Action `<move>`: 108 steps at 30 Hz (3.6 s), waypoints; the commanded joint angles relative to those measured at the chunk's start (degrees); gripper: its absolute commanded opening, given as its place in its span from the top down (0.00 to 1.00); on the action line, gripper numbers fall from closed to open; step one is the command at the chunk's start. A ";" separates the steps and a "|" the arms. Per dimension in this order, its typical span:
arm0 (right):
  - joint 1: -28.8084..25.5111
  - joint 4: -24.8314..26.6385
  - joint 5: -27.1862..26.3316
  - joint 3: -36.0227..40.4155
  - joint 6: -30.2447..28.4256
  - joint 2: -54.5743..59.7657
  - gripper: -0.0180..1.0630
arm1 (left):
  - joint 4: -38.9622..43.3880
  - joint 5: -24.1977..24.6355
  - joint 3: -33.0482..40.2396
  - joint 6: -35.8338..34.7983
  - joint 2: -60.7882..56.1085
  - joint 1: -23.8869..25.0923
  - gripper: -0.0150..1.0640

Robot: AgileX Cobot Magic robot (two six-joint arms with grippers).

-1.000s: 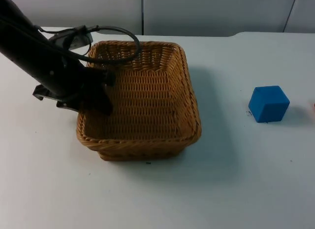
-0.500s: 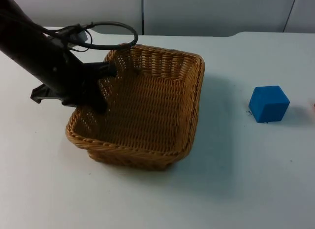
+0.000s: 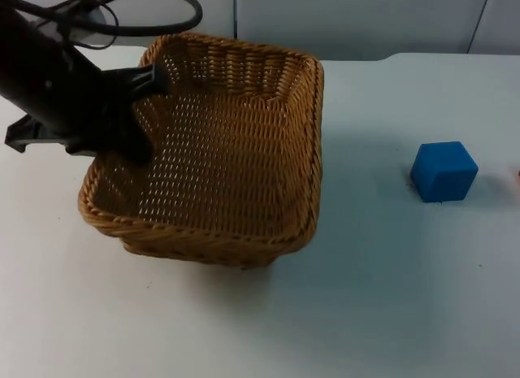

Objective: Pick up the basket with the left hand and place the blue cube into the basket with the right hand.

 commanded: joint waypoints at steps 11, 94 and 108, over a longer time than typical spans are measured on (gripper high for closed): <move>-0.51 5.11 -7.07 -10.70 -6.12 28.91 0.02 | -1.80 0.94 7.15 -0.39 -6.62 -0.24 0.99; 10.58 9.73 -38.66 -37.62 -1.24 115.16 0.52 | -5.79 -0.48 7.15 -0.48 -6.77 -0.24 0.99; 10.58 9.50 -36.05 -37.62 -2.83 110.78 0.99 | -5.89 -0.23 7.15 -0.48 -6.77 -0.24 0.99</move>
